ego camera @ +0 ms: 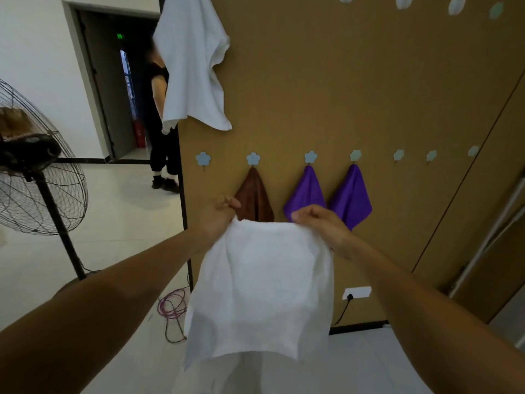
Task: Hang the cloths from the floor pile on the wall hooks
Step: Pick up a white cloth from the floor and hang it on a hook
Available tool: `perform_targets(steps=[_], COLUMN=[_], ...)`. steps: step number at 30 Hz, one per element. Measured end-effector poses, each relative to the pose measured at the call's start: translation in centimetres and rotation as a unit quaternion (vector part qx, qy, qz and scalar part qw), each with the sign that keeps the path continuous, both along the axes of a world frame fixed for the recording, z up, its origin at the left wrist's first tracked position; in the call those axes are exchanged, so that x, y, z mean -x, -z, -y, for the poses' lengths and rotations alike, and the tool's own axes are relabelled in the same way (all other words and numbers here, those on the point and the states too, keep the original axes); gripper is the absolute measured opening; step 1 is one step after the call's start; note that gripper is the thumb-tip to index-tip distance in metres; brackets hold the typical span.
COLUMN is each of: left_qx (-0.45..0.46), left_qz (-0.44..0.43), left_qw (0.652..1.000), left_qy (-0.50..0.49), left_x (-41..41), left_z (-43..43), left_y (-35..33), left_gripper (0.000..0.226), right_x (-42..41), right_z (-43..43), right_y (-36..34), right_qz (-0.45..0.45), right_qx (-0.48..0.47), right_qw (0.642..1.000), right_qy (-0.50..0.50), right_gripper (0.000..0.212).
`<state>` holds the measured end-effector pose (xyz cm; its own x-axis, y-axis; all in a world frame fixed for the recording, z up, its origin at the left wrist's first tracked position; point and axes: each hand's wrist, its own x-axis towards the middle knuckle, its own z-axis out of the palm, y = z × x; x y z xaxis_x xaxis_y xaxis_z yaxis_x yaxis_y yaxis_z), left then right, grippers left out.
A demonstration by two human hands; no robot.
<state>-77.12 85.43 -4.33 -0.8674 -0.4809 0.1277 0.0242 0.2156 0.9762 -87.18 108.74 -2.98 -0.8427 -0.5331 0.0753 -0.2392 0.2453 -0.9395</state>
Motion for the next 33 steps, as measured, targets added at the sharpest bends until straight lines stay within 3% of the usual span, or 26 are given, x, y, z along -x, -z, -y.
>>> perform_targets(steps=[2, 4, 7, 10, 13, 15, 17, 18, 20, 21, 24, 29, 33], left_qx=[-0.04, -0.017, 0.116, 0.125, 0.137, 0.189, 0.306, 0.382, 0.429, 0.407, 0.282, 0.307, 0.335], left_qz=[0.009, 0.026, 0.077, 0.122, 0.062, -0.015, -0.013, 0.044, 0.168, 0.195, 0.144, 0.1, 0.075], left_qw=[0.998, 0.996, 0.977, 0.963, 0.974, 0.978, 0.951, 0.919, 0.864, 0.868, 0.946, 0.947, 0.938], left_qy=[0.046, 0.089, 0.161, 0.207, 0.17, 0.081, 0.041, 0.087, 0.205, 0.209, 0.072, -0.001, -0.049], left_x=[-0.2, -0.4, -0.4, 0.1, 1.8, 3.2, 4.6, 5.1, 6.1, 6.6, 7.8, 10.0, 11.8], left_z=[1.0, 2.3, 3.9, 4.9, 5.9, 6.8, 8.3, 8.9, 10.1, 10.8, 13.3, 17.6, 21.8], left_y=[0.0, 0.2, 0.9, 1.2, 1.5, 1.6, 2.1, 2.4, 3.7, 4.1, 3.9, 3.0, 3.3], left_gripper=[0.01, 0.02, 0.03, 0.026, 0.01, 0.011, 0.018, 0.022, 0.025, 0.021, 0.022, 0.034, 0.04], right_x=[-0.4, -0.5, -0.2, 0.9, 2.7, 4.3, 6.4, 7.2, 8.6, 9.4, 11.0, 12.6, 13.9], right_z=[1.0, 2.3, 4.3, 5.5, 6.9, 8.4, 10.0, 10.9, 12.7, 13.4, 15.6, 20.8, 25.7], right_y=[0.1, 0.6, 1.7, 2.8, 3.4, 3.5, 3.8, 4.1, 5.5, 6.0, 6.7, 5.6, 5.1], right_qz=[-0.017, -0.025, -0.022, -0.01, -0.003, -0.072, -0.187, -0.208, -0.159, -0.142, -0.137, -0.141, -0.16], right_qx=[-0.074, -0.116, -0.06, -0.026, 0.02, 0.077, 0.0, -0.087, -0.204, -0.193, -0.096, -0.048, -0.062], right_qw=[0.994, 0.987, 0.995, 0.998, 0.999, 0.994, 0.982, 0.973, 0.956, 0.961, 0.984, 0.987, 0.985], right_qy=[-0.08, -0.109, -0.075, -0.052, -0.031, 0.009, -0.005, -0.057, -0.141, -0.134, -0.065, -0.062, -0.035], right_gripper=[0.041, 0.044, 0.024, 0.013, 0.009, 0.004, 0.01, 0.017, 0.027, 0.027, 0.02, 0.027, 0.038])
